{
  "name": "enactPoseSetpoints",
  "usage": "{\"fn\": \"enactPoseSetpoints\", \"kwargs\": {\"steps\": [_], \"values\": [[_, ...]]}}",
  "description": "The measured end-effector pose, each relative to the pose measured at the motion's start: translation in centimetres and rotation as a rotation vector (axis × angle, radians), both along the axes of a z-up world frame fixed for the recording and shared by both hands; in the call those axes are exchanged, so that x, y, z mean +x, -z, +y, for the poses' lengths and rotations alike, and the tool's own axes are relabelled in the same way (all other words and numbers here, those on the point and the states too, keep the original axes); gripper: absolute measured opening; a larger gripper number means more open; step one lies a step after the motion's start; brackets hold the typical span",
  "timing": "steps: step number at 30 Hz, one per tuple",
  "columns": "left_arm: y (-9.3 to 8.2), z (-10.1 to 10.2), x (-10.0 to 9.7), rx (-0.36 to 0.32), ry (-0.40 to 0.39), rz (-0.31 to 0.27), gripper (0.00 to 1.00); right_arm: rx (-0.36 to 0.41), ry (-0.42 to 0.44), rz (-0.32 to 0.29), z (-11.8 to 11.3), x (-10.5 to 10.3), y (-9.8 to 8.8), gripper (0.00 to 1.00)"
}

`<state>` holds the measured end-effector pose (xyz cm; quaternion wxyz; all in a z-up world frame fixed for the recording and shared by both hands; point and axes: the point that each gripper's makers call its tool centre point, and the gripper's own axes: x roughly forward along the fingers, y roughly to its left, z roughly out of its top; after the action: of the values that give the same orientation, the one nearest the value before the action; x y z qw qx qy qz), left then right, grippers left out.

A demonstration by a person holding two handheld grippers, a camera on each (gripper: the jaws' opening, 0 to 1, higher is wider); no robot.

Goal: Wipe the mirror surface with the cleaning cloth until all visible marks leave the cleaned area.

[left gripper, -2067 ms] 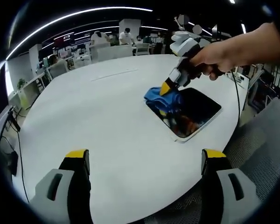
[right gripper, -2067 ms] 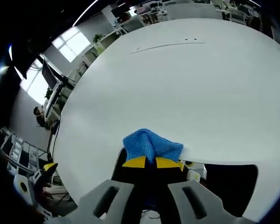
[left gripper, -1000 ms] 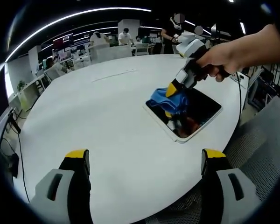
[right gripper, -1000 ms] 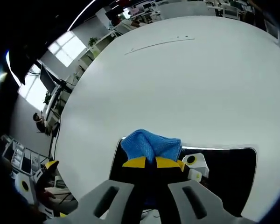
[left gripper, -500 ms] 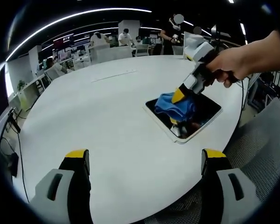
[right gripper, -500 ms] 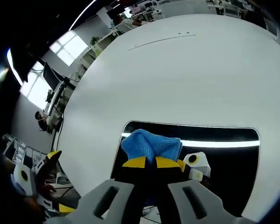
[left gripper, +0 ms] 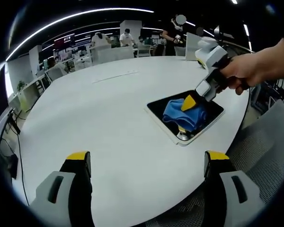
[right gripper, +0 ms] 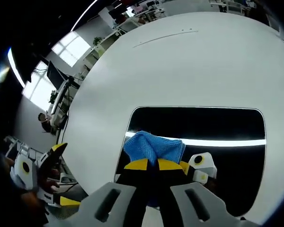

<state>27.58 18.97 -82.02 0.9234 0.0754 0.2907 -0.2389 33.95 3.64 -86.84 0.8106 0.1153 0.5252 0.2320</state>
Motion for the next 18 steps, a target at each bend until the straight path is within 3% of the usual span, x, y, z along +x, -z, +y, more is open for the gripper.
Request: {"fn": "enactPoseSetpoints", "kwargs": {"steps": [18], "values": [[0.0,-0.1,-0.1,0.004,0.002,0.000,0.98,0.039,0.021,0.023,0.2,-3.2,-0.3,0.00]]}}
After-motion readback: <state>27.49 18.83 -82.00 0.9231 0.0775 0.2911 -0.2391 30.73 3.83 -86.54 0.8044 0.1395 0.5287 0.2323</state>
